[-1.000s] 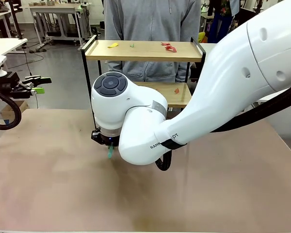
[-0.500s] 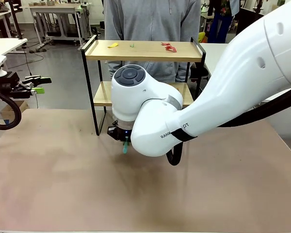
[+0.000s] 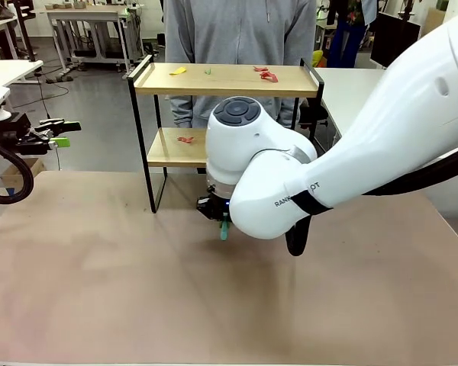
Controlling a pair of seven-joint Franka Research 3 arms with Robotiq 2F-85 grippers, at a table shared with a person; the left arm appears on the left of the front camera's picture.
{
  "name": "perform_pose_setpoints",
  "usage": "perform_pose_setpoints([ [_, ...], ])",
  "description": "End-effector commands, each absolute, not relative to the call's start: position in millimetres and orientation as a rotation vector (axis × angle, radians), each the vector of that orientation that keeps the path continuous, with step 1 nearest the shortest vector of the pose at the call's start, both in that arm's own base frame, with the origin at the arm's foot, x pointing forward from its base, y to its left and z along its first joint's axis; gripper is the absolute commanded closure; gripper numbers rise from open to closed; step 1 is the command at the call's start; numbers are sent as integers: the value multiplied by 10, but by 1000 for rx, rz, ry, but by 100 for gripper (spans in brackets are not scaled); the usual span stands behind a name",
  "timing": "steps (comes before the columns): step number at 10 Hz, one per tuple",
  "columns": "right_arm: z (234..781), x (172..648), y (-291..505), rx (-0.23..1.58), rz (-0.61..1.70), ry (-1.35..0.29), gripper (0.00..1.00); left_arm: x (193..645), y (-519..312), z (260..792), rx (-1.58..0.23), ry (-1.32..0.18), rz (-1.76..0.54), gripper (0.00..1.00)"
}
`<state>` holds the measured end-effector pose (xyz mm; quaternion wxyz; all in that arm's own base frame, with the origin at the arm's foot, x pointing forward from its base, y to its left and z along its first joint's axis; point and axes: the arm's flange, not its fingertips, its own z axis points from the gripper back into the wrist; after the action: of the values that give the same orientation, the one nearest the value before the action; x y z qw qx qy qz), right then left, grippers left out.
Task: Clean the shelf.
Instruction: Clean the specific section of the Shelf indicated by the human with the Duster.
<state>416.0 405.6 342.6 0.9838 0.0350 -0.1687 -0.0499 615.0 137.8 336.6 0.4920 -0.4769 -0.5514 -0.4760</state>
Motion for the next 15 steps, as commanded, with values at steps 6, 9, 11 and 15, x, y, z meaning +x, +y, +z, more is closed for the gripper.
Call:
perform_pose_setpoints([
  [6,3505,4224,3145,-4,-139,-280,87,6134,1383,3398,-1151,-1352,-1161,0],
  [9,3457,4330,2802,-83,-199,-268,87,6134,1383,3398,-1151,-1352,-1161,0],
  [11,3535,4279,2658,-103,-228,-295,87,6134,1383,3398,-1151,-1352,-1161,0],
  [15,3516,4346,2708,-86,-223,-288,87,6134,1383,3398,-1151,-1352,-1161,0],
])
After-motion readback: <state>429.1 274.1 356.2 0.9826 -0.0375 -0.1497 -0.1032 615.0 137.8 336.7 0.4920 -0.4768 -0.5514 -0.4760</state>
